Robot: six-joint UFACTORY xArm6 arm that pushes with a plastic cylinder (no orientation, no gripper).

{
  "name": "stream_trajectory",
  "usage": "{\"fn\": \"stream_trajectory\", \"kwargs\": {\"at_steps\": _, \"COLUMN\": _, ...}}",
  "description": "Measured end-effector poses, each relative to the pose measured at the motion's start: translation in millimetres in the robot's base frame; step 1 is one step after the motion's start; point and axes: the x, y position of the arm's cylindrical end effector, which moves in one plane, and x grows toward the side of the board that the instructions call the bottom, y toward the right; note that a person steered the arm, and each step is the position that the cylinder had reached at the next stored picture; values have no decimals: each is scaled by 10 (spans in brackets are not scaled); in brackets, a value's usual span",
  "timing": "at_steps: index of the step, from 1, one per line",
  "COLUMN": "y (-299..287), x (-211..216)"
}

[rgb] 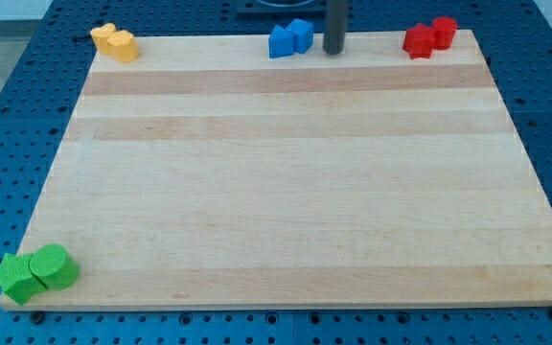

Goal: Move your arm to the center left

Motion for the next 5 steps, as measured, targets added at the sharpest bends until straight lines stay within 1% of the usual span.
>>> {"fn": "stream_trajectory", "kwargs": {"at_steps": 1, "y": -531, "x": 525}}
{"fn": "stream_trajectory", "kwargs": {"at_steps": 3, "y": -2247, "x": 1101}}
{"fn": "stream_trajectory", "kwargs": {"at_steps": 4, "y": -3084, "x": 1486}}
{"fn": "stream_trajectory", "kwargs": {"at_steps": 5, "y": -3568, "x": 1743}}
